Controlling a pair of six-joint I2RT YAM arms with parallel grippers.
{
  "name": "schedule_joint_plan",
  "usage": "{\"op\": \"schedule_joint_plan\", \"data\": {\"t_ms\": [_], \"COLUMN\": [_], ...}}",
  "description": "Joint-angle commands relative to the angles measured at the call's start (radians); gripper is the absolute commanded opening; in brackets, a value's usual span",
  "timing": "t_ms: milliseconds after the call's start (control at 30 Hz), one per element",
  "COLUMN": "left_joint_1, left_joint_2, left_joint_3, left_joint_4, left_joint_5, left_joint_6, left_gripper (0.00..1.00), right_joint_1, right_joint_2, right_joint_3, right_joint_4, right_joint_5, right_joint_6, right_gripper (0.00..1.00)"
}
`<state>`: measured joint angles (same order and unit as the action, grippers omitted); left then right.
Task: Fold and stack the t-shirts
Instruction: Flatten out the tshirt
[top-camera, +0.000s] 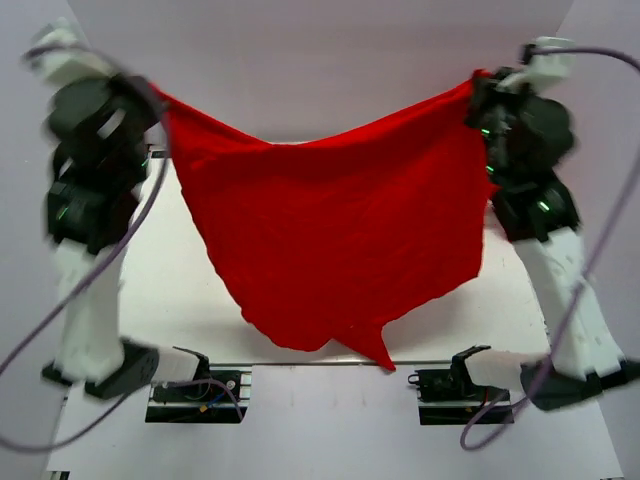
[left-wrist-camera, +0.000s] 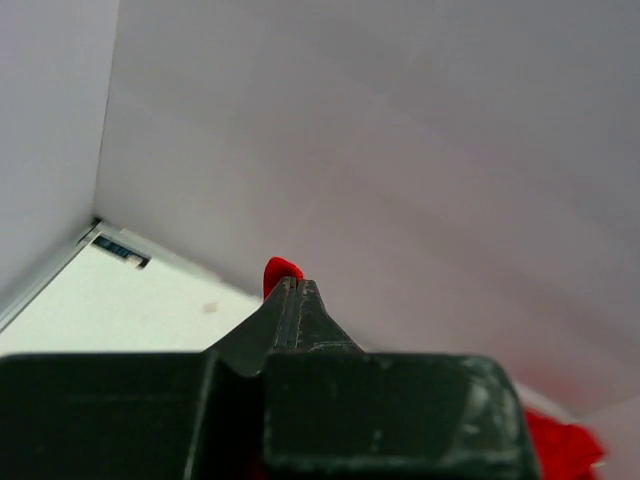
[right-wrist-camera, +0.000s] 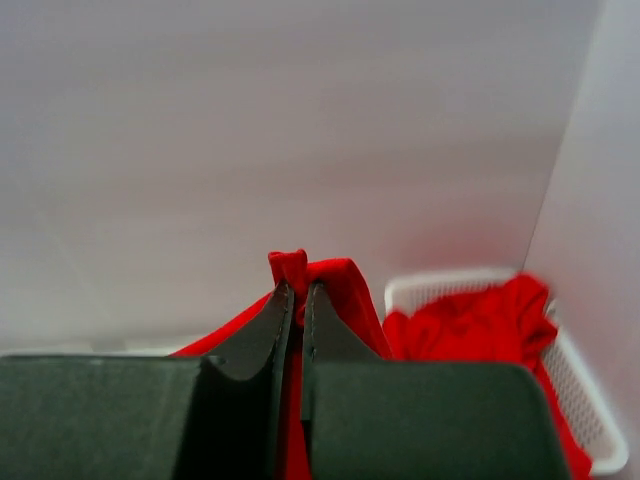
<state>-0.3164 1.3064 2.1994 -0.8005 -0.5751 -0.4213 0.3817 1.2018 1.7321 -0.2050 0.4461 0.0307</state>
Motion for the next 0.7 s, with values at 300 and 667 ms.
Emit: {"op": "schedule_joint_plan", "data": {"t_ms": [300, 667], "left_joint_1": [0.037, 0.037], "left_joint_2": [0.504, 0.211], "left_joint_3": [0.31, 0.112], "left_joint_4": [0.323, 0.385], "left_joint_5": [0.149, 0.04], "left_joint_6": [0.335, 0.422], "left_gripper": [0.0, 0.0], "right_joint_1": [-0.049, -0.063], "right_joint_2": [0.56, 0.345], "right_joint_3": [0.57, 0.247], "right_joint_4": [-0.037, 0.148], "right_joint_5": [-0.199, -0.352], "right_joint_6": [0.135, 0.179], "right_gripper": [0.0, 0.0]}}
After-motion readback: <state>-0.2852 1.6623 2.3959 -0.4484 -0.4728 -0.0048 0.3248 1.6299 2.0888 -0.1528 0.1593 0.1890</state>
